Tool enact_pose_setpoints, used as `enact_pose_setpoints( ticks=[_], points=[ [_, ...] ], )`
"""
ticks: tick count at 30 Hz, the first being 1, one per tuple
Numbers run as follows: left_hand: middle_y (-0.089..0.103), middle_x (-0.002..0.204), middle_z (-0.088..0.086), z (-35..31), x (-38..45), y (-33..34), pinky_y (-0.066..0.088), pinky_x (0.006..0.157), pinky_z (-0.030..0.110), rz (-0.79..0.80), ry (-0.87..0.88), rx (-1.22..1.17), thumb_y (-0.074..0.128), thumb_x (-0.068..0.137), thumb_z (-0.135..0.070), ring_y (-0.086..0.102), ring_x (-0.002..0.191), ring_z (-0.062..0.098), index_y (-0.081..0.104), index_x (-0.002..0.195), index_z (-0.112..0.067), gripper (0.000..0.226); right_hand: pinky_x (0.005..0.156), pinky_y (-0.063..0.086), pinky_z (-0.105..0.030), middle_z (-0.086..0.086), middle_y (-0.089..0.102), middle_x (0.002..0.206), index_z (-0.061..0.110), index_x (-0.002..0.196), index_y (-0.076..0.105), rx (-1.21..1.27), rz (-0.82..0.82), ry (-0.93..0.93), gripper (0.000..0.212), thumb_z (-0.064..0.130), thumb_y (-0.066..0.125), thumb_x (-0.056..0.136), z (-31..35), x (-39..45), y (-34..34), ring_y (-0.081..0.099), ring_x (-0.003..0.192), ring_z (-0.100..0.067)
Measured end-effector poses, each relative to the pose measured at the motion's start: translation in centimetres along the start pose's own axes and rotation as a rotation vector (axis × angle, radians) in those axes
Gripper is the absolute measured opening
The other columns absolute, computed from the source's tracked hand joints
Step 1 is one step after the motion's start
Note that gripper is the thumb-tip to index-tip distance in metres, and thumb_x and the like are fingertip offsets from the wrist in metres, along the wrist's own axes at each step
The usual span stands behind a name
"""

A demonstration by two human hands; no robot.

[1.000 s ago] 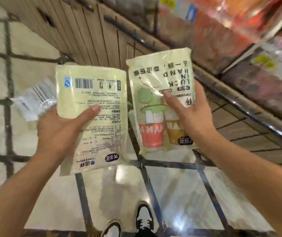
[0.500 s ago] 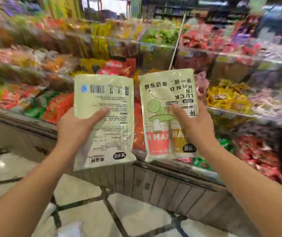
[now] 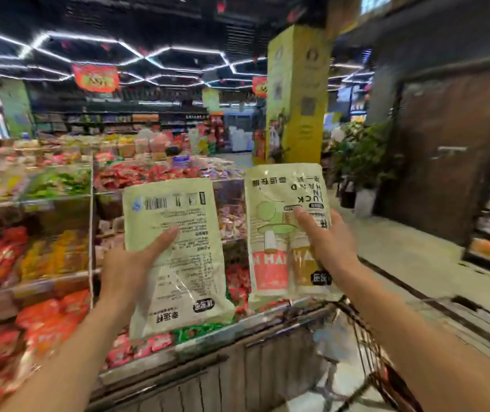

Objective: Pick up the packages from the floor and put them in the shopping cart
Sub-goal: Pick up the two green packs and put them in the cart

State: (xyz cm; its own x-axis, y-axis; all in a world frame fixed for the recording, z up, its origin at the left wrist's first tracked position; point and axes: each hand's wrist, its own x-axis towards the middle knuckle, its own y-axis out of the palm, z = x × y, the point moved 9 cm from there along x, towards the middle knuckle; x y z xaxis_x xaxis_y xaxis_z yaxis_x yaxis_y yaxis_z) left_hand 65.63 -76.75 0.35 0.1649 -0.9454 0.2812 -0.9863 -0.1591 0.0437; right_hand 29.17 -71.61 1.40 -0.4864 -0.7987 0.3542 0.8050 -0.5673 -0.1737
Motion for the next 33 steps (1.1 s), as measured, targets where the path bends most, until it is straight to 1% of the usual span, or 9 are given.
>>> enact_pose_setpoints(
  ticks=[2, 4, 6, 8, 12, 17, 24, 28, 33],
  points=[
    [0.070, 0.064, -0.023, -1.8, -2.9, 6.4, 0.044, 0.045, 0.004, 0.079, -0.006, -0.016, 0.081, 0.088, -0.019, 0.061, 0.044, -0.014, 0.071, 0.096, -0.017, 0.012, 0.082, 0.057, -0.037, 0.005, 0.074, 0.111, 0.031, 0.113, 0.063, 0.019, -0.065, 0.060, 0.044, 0.063, 0.072, 0.086, -1.8, -0.3, -6.9, 0.071, 0.098, -0.017],
    [0.073, 0.069, -0.015, -1.8, -4.5, 12.6, 0.047, 0.049, 0.004, 0.154, -0.002, -0.028, 0.085, 0.083, -0.027, 0.062, 0.045, -0.012, 0.073, 0.096, -0.018, 0.020, 0.083, 0.058, -0.037, 0.007, 0.073, 0.105, 0.034, 0.105, 0.061, 0.009, -0.129, 0.070, 0.033, 0.059, 0.074, 0.087, -3.2, -0.8, -14.1, 0.072, 0.099, -0.017],
    [0.080, 0.080, -0.007, -1.0, -6.1, 19.1, 0.064, 0.074, 0.026, 0.251, -0.038, -0.082, 0.096, 0.057, -0.057, 0.077, 0.067, 0.004, 0.080, 0.095, -0.018, 0.057, 0.078, 0.058, -0.035, 0.007, 0.075, 0.103, 0.030, 0.112, 0.067, -0.067, -0.201, 0.055, 0.044, 0.063, 0.073, 0.085, -4.5, -1.2, -21.2, 0.072, 0.096, -0.016],
    [0.083, 0.089, -0.002, -0.3, -8.5, 25.2, 0.062, 0.091, 0.049, 0.286, -0.080, -0.101, 0.095, 0.034, -0.073, 0.080, 0.085, 0.023, 0.083, 0.095, -0.020, 0.082, 0.080, 0.060, -0.040, 0.005, 0.076, 0.105, 0.026, 0.120, 0.068, -0.131, -0.262, 0.055, 0.066, 0.076, 0.070, 0.076, -5.9, -1.7, -28.1, 0.073, 0.096, -0.018],
    [0.083, 0.084, -0.004, -0.5, -15.0, 37.8, 0.061, 0.090, 0.046, 0.419, -0.118, -0.103, 0.094, 0.049, -0.057, 0.080, 0.081, 0.024, 0.081, 0.094, -0.021, 0.060, 0.089, 0.058, -0.043, 0.011, 0.072, 0.113, 0.032, 0.123, 0.065, -0.144, -0.360, 0.111, 0.064, 0.076, 0.069, 0.077, -9.0, -2.6, -40.9, 0.069, 0.103, -0.015],
    [0.083, 0.091, 0.005, 0.1, -21.9, 51.3, 0.062, 0.090, 0.054, 0.566, -0.176, -0.130, 0.093, 0.064, -0.044, 0.081, 0.081, 0.030, 0.080, 0.103, -0.015, 0.051, 0.070, 0.047, -0.027, 0.021, 0.063, 0.101, 0.033, 0.124, 0.058, -0.168, -0.452, 0.180, 0.049, 0.065, 0.068, 0.087, -12.4, -3.9, -53.8, 0.061, 0.092, -0.001],
    [0.082, 0.084, 0.007, 1.7, -27.7, 67.0, 0.064, 0.077, 0.045, 0.696, -0.205, -0.103, 0.092, 0.069, -0.044, 0.081, 0.072, 0.026, 0.074, 0.107, -0.010, 0.055, 0.062, 0.046, -0.023, 0.014, 0.068, 0.101, 0.023, 0.127, 0.059, -0.149, -0.601, 0.247, 0.052, 0.057, 0.072, 0.089, -18.2, -4.3, -67.0, 0.066, 0.085, -0.005],
    [0.079, 0.073, -0.002, 4.8, -28.6, 75.2, 0.060, 0.063, 0.034, 0.711, -0.215, -0.098, 0.092, 0.066, -0.045, 0.079, 0.064, 0.017, 0.072, 0.093, -0.018, 0.043, 0.065, 0.050, -0.025, 0.011, 0.070, 0.103, 0.024, 0.123, 0.060, -0.170, -0.613, 0.268, 0.048, 0.056, 0.072, 0.088, -22.3, -1.7, -72.0, 0.068, 0.088, -0.006],
    [0.082, 0.098, 0.007, 10.0, -27.8, 85.6, 0.065, 0.079, 0.050, 0.769, -0.274, -0.078, 0.095, 0.056, -0.060, 0.081, 0.082, 0.028, 0.076, 0.114, -0.015, 0.076, 0.087, 0.062, -0.048, 0.003, 0.075, 0.113, 0.038, 0.112, 0.062, -0.152, -0.561, 0.304, 0.053, 0.070, 0.077, 0.072, -29.2, 6.0, -76.5, 0.075, 0.098, -0.021]
  ],
)
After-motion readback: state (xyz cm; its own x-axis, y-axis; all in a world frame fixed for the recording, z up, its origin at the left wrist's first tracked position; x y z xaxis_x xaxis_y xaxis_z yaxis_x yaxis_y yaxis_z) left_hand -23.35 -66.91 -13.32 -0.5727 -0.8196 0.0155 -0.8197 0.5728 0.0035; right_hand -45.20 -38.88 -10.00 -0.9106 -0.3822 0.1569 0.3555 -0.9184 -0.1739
